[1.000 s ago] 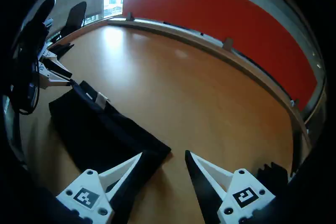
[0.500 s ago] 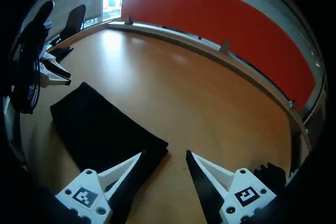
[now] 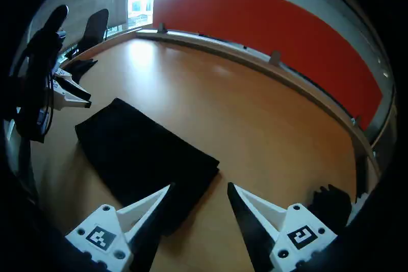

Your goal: Fold towel

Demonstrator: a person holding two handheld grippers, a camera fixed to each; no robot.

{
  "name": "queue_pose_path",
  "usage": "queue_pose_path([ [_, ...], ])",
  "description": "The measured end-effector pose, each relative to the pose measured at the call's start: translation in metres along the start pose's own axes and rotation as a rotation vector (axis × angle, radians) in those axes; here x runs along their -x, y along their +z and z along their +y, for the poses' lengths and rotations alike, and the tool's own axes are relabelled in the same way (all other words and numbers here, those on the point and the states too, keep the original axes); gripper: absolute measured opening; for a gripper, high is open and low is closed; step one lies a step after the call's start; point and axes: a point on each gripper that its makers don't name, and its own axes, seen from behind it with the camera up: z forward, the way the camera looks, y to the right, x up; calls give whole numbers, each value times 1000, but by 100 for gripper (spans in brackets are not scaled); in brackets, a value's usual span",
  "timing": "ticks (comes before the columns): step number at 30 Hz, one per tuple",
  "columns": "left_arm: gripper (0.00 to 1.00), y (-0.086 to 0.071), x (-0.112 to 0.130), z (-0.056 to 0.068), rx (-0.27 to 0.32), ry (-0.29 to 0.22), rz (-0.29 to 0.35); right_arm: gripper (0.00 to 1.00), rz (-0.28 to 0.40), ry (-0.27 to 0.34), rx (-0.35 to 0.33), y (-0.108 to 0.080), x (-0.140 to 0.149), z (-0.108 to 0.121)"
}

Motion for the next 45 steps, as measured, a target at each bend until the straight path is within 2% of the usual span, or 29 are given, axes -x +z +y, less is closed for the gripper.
queue_pose_path([
  [11,40,-19,9,-1,-20,-23,27,86,0,16,-5,-15,10,-17],
  [15,30,-25,9,-2,-18,-38,43,86,1,16,-5,-17,12,-20],
  [23,29,-36,20,2,-6,-73,35,86,5,5,-6,-21,13,-22],
  [25,33,-40,24,1,-8,-85,33,86,5,2,-7,-21,13,-23],
  [29,49,-46,33,1,-14,-101,27,86,4,-4,-12,-21,15,-24],
  [33,71,-55,41,2,-12,-114,22,86,1,-10,-20,-21,19,-26],
  [45,71,-88,59,0,-33,-155,27,86,-14,-25,-41,-20,32,-30],
])
